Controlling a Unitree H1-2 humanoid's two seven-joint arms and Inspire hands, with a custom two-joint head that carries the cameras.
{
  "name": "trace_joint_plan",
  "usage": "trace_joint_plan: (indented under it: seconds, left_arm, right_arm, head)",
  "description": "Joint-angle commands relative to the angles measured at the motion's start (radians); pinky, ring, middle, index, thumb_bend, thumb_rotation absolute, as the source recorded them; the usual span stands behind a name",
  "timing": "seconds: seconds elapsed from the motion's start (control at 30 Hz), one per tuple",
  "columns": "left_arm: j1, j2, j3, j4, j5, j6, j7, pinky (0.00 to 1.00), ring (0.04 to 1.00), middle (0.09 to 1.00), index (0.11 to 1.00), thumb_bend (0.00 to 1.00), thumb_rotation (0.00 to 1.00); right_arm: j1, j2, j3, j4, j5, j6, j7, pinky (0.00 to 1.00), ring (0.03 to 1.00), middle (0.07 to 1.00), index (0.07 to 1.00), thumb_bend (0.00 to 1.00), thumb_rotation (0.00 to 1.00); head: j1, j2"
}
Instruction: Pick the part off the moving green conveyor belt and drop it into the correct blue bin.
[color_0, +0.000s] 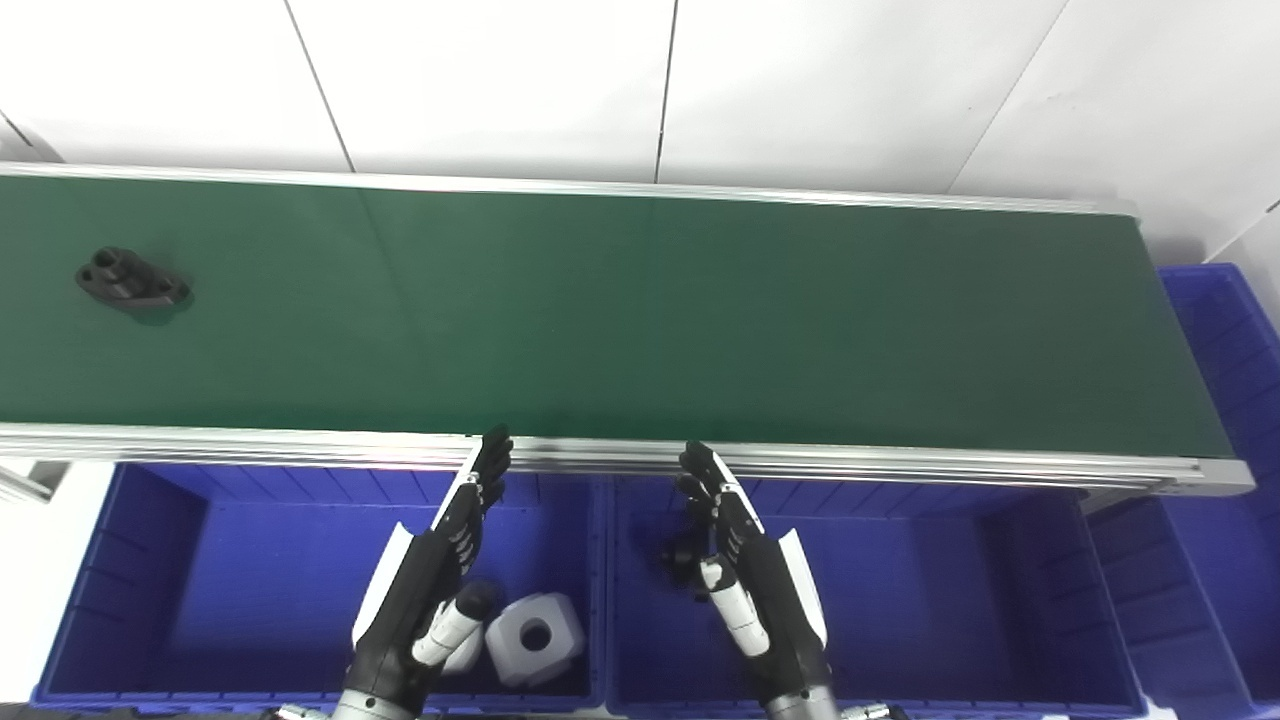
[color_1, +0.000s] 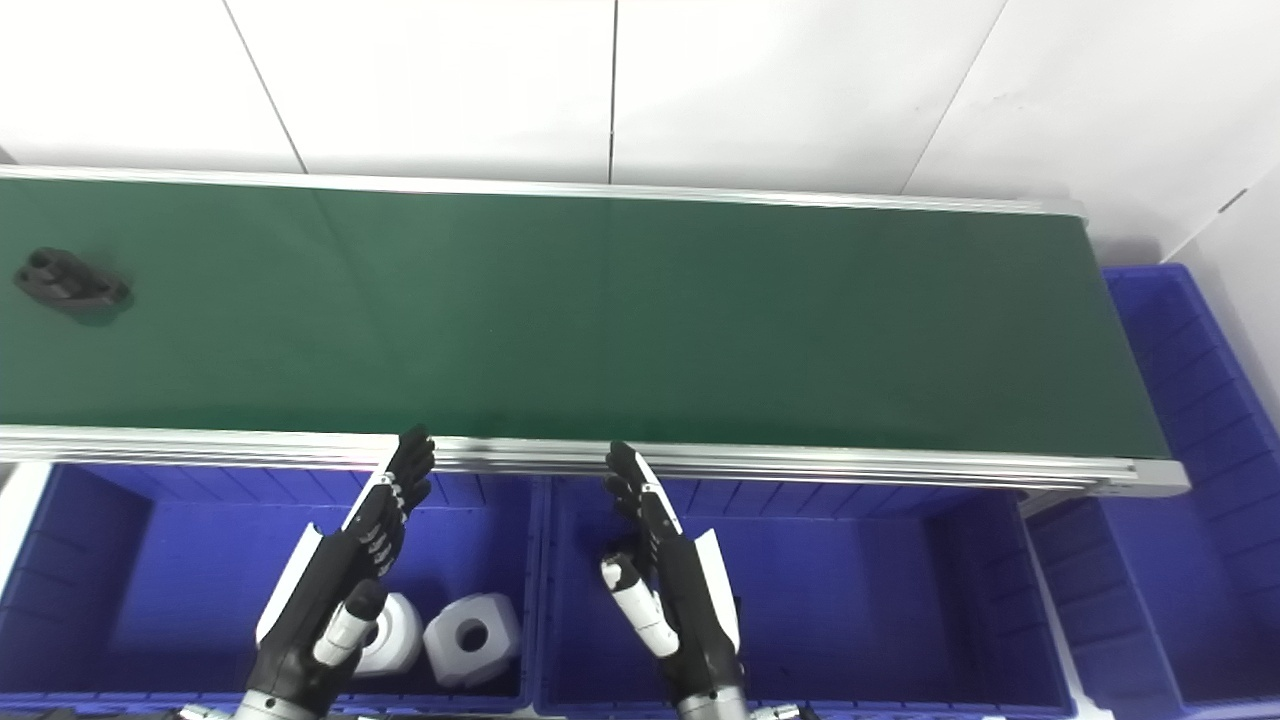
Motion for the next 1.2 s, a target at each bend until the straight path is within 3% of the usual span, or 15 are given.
trace_joint_plan:
  seconds: [0.0,1.17]
  left_arm:
    - [-0.001,0.003,-0.002,-0.013,0.019,-0.038,0.01,1.0,1.0,1.0,1.0,0.95,0.92]
    - [0.004,-0.002,-0.009,-0.015,0.028,-0.038,0.01,0.99,1.0,1.0,1.0,0.95,0.93]
  right_arm:
    - [0.011,0.038,0.027,-0.023,0.001,-0.046,0.007,0.9,0.901,0.928,0.948,0.86,0.98]
    - [0.013,0.036,0.023,-0.022,0.002,-0.044,0.014,0.9,0.901,0.929,0.95,0.86,0.98]
  head:
    - [0.002,0.001]
    - [0.0,-0.001]
